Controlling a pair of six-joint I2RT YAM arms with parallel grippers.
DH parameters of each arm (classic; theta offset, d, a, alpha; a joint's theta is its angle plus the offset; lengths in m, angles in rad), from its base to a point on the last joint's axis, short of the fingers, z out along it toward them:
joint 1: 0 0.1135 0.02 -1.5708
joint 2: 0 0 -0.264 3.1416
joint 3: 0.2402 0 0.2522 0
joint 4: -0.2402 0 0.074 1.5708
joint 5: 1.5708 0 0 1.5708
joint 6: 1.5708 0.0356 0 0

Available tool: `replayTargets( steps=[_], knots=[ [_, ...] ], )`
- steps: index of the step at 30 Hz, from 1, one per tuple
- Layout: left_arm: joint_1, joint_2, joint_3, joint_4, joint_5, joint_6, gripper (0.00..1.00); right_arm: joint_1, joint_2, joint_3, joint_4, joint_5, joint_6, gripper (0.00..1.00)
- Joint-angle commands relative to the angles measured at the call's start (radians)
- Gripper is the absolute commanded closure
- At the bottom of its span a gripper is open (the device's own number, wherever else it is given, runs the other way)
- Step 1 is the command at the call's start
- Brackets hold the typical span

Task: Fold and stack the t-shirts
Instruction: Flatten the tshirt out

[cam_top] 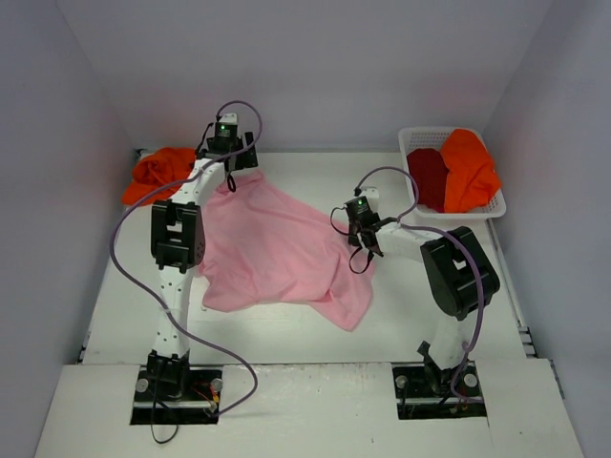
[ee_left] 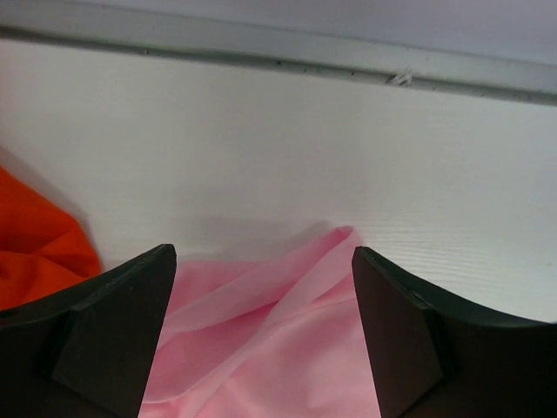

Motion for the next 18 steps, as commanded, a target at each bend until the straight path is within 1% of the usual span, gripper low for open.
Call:
replayTargets(
  steps=[1, 6, 10, 18],
  knots=[
    [0.028, -0.018, -0.023, 0.061, 0.034, -0.018, 0.23, -0.006, -0.061, -0.008, -0.002, 0.013, 0.003, 1.0],
    [0.03, -0.024, -0.052, 0.073, 0.026, -0.032, 0.23, -0.006, -0.066, -0.005, -0.003, 0.008, 0.006, 1.0],
    [0.039, -0.018, -0.054, 0.072, 0.063, -0.076, 0.23, -0.007, -0.063, -0.005, -0.005, 0.008, 0.011, 1.0],
    [0.04, -0.041, -0.1, 0.087, 0.086, -0.09, 0.24, -0.006, -0.055, 0.001, -0.003, 0.006, 0.011, 1.0]
  ],
)
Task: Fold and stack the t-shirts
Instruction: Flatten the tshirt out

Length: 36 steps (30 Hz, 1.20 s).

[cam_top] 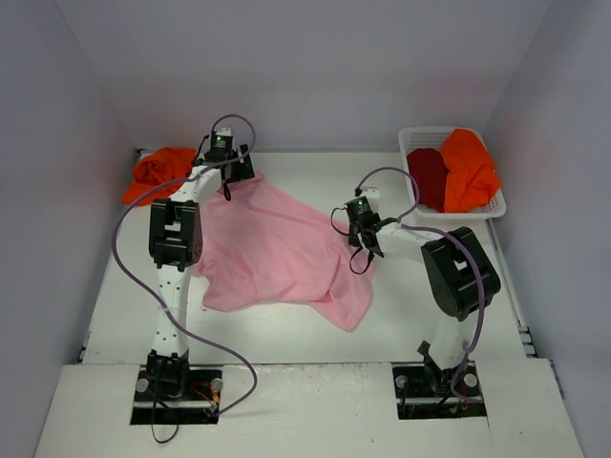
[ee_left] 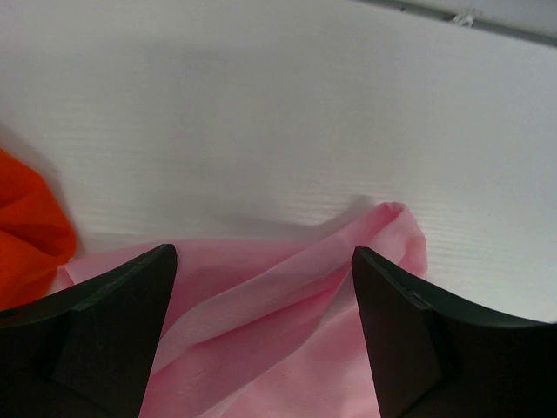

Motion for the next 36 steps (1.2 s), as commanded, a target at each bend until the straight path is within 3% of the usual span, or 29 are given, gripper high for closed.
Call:
replayTargets(
  steps=[1, 14, 23, 25, 26, 36],
  knots=[
    [0.005, -0.07, -0.009, 0.049, 0.024, -0.029, 0.23, -0.006, -0.042, 0.012, -0.003, 0.006, 0.009, 1.0],
    [-0.005, -0.119, -0.06, 0.064, 0.058, -0.043, 0.24, -0.003, -0.033, 0.02, -0.004, 0.001, 0.015, 1.0],
    [-0.009, -0.117, -0.008, 0.047, 0.081, -0.05, 0.25, -0.003, -0.027, 0.026, -0.011, 0.007, 0.018, 1.0],
    [-0.01, -0.114, -0.009, 0.047, 0.087, -0.049, 0.38, -0.001, -0.022, 0.026, -0.011, 0.007, 0.018, 1.0],
    [-0.012, -0.113, -0.011, 0.049, 0.088, -0.049, 0.5, -0.001, -0.021, 0.026, -0.011, 0.009, 0.02, 1.0],
    [-0.012, -0.116, -0.037, 0.043, 0.059, -0.036, 0.92, 0.002, 0.001, 0.026, -0.006, 0.009, 0.021, 1.0]
  ],
)
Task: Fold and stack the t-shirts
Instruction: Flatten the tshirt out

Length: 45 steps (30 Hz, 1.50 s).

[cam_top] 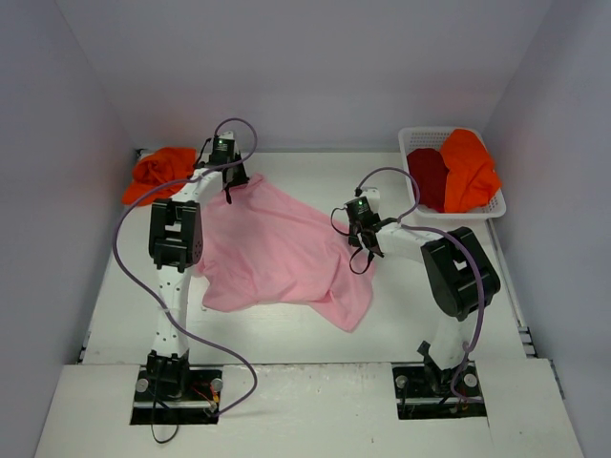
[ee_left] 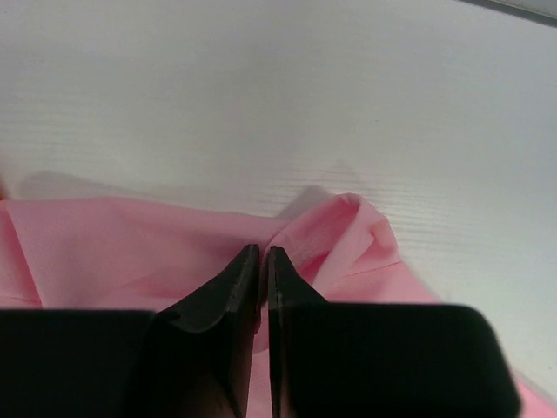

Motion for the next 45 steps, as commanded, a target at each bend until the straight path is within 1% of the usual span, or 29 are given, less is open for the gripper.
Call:
replayTargets(
  steps=[1, 2, 10, 15, 20, 28, 33, 34, 38, 41, 42, 43, 44, 45],
  knots=[
    [-0.002, -0.099, 0.023, 0.014, -0.016, 0.01, 0.96, 0.003, 0.0, 0.026, -0.003, 0.007, 0.013, 1.0],
    [-0.004, -0.105, 0.022, 0.012, -0.017, 0.012, 1.0, 0.005, 0.0, 0.026, -0.004, 0.009, 0.013, 1.0],
    [-0.004, -0.148, 0.014, 0.005, -0.042, 0.021, 1.0, 0.003, -0.018, 0.04, -0.011, 0.032, -0.015, 1.0],
    [-0.004, -0.211, -0.016, 0.014, -0.071, 0.026, 1.0, -0.007, -0.027, 0.119, -0.061, 0.056, -0.078, 1.0],
    [-0.004, -0.265, -0.026, 0.012, -0.075, 0.026, 1.0, -0.05, -0.052, 0.176, -0.084, 0.023, -0.102, 1.0],
    [-0.004, -0.311, -0.038, 0.019, -0.082, 0.01, 1.0, -0.102, -0.053, 0.32, -0.133, -0.019, -0.159, 1.0],
    [-0.002, -0.362, -0.081, 0.038, -0.092, 0.006, 1.0, -0.116, -0.041, 0.42, -0.147, -0.023, -0.228, 1.0],
    [-0.002, -0.371, -0.09, 0.046, -0.095, 0.007, 1.0, -0.116, -0.038, 0.435, -0.171, -0.026, -0.236, 1.0],
    [-0.004, -0.374, -0.102, 0.071, -0.042, 0.003, 1.0, -0.124, -0.029, 0.495, -0.19, -0.056, -0.25, 1.0],
    [-0.016, -0.327, -0.102, 0.095, -0.016, -0.019, 1.0, -0.124, -0.024, 0.498, -0.192, -0.079, -0.236, 1.0],
    [-0.022, -0.314, -0.102, 0.104, -0.008, -0.017, 0.94, -0.124, -0.026, 0.494, -0.192, -0.083, -0.233, 1.0],
    [-0.028, -0.304, -0.099, 0.112, -0.002, -0.011, 0.73, -0.124, -0.024, 0.483, -0.192, -0.089, -0.23, 1.0],
    [-0.034, -0.291, -0.096, 0.129, 0.0, -0.002, 0.63, -0.124, -0.024, 0.475, -0.192, -0.089, -0.228, 1.0],
    [-0.042, -0.27, -0.09, 0.135, 0.02, 0.015, 0.56, -0.124, -0.024, 0.468, -0.19, -0.089, -0.228, 1.0]
  ],
)
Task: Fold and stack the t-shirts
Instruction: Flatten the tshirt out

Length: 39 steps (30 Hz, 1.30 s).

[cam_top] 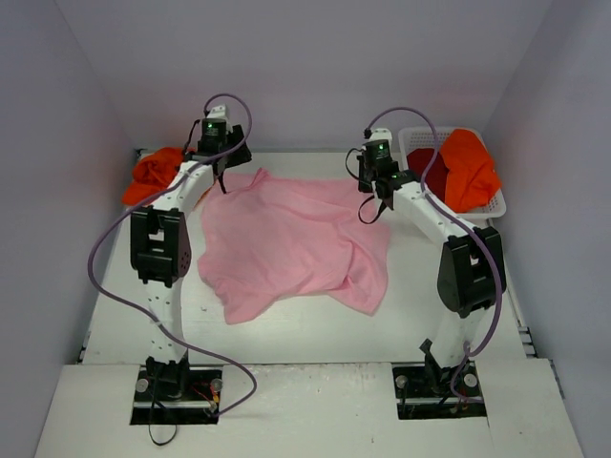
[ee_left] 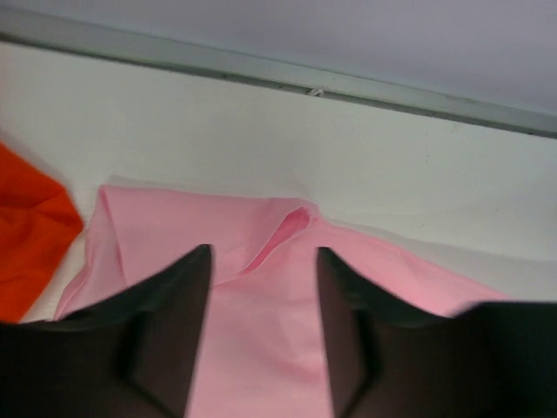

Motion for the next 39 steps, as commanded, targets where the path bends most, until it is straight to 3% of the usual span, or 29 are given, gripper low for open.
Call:
replayTargets(
  steps=[1, 4, 12, 39],
  knots=[
    [-0.039, 0.014, 0.036, 0.107, 0.059, 0.02, 0.49, -0.007, -0.025, -0.002, 0.011, -0.011, -0.009, 1.0],
    [-0.052, 0.038, 0.033, 0.151, 0.116, 0.023, 0.44, -0.007, -0.023, -0.027, 0.022, -0.005, -0.012, 1.0],
    [-0.072, 0.112, 0.054, 0.151, 0.125, 0.109, 0.43, -0.007, -0.014, -0.061, 0.042, -0.017, -0.009, 1.0],
    [-0.069, 0.164, 0.106, 0.153, -0.048, 0.247, 0.43, -0.007, 0.0, -0.114, 0.079, -0.045, 0.0, 1.0]
  ],
)
